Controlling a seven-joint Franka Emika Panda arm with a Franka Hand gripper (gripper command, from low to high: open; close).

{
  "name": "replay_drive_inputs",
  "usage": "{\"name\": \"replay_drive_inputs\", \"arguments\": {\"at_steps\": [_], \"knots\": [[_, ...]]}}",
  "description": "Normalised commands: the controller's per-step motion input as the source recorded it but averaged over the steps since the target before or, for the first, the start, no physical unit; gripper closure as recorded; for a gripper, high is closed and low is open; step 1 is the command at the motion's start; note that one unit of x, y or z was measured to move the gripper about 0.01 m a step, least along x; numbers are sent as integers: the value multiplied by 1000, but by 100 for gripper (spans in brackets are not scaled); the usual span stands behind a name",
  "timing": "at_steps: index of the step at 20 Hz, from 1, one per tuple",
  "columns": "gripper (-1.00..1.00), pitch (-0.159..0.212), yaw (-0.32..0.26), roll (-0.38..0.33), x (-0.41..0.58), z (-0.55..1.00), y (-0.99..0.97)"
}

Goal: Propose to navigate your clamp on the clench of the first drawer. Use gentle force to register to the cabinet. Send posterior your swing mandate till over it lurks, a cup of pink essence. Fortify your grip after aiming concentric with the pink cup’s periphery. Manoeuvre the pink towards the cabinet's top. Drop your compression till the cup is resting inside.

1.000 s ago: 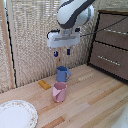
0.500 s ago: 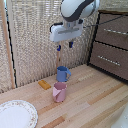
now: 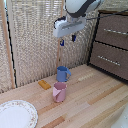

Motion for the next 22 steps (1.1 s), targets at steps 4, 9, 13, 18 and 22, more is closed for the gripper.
{"name": "replay_drive_inputs", "arguments": {"at_steps": [4, 9, 13, 18, 22], "knots": [[-100, -44, 164, -281, -70, 16, -254], [-100, 10, 142, -291, -18, 131, -144], [-100, 13, 107, -313, 0, 142, -126], [-100, 0, 113, -335, 0, 58, -160], [-100, 0, 111, -355, 0, 1, -195]]}}
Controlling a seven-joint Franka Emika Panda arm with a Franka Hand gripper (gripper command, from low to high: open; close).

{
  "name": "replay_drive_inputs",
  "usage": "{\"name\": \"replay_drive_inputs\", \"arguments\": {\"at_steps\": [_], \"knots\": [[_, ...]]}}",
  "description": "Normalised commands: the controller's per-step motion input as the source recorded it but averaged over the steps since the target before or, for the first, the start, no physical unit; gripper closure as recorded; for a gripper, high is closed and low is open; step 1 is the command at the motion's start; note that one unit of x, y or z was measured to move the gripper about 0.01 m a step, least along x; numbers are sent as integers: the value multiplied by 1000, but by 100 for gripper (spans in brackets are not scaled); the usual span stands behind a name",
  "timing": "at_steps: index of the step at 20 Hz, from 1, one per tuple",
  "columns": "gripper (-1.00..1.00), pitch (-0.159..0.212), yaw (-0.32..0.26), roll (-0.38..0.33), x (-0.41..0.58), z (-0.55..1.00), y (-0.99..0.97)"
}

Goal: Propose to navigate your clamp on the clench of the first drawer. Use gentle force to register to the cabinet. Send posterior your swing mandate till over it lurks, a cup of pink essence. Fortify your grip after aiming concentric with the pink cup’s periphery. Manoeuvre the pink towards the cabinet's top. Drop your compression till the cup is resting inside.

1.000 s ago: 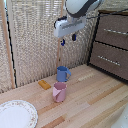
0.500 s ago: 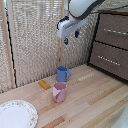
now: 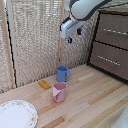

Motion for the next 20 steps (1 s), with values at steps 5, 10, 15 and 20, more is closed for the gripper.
{"name": "replay_drive_inputs", "arguments": {"at_steps": [5, 10, 15, 20], "knots": [[-100, 0, 88, -373, 0, 0, -205], [-100, 11, 29, -375, 149, 19, -139], [-100, 22, 0, -375, 290, 68, -111], [-100, 0, 24, -375, 142, 11, -124]]}}
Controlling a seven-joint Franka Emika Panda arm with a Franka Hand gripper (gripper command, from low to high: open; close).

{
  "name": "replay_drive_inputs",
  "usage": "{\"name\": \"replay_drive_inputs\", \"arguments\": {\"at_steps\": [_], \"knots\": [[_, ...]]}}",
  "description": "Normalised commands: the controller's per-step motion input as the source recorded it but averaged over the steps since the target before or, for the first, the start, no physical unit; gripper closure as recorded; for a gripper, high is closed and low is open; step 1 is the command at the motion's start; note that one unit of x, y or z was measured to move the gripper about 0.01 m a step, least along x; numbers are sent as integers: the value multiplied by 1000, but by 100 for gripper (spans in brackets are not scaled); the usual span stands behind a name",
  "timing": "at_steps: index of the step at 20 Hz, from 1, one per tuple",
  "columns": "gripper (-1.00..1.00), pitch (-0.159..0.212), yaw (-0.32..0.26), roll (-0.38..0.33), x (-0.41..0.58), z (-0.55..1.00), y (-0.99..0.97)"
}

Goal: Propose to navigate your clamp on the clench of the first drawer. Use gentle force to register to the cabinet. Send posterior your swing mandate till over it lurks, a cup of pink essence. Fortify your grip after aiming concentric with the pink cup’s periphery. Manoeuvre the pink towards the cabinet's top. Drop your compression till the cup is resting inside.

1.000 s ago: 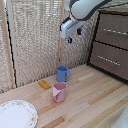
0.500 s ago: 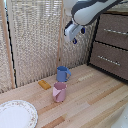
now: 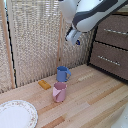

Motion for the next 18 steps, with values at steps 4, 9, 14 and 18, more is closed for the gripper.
{"name": "replay_drive_inputs", "arguments": {"at_steps": [4, 9, 14, 18], "knots": [[-100, 3, 14, -375, 154, 0, -129], [-100, 12, 3, -375, 94, 0, -150], [-100, 29, -14, -370, -113, 0, -285], [-100, 60, -37, -296, -236, 100, -384]]}}
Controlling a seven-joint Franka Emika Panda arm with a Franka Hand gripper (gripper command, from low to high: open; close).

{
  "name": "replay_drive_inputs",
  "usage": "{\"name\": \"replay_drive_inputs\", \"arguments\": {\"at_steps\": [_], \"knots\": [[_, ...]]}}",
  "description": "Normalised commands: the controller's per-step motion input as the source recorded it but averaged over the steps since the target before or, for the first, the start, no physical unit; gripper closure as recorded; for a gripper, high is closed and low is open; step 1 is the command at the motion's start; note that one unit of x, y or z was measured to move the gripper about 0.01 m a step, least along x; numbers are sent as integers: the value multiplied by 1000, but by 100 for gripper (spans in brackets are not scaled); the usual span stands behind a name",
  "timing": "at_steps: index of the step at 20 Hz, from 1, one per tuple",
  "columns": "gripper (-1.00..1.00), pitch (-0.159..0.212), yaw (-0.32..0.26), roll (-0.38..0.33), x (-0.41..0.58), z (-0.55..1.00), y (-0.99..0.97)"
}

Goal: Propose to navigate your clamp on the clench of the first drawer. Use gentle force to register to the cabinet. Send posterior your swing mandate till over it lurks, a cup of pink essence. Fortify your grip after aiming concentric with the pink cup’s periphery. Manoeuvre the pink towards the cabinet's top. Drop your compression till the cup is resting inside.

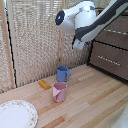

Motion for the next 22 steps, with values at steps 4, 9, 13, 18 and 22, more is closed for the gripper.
{"name": "replay_drive_inputs", "arguments": {"at_steps": [4, 9, 13, 18, 22], "knots": [[-100, 68, -17, -243, -284, 219, -469], [-100, 1, 10, -191, -150, 174, -680], [-100, -4, 102, -116, -137, 44, -668], [-100, -7, 174, -122, -129, 22, -517], [-100, -34, 228, -84, -104, 42, -447]]}}
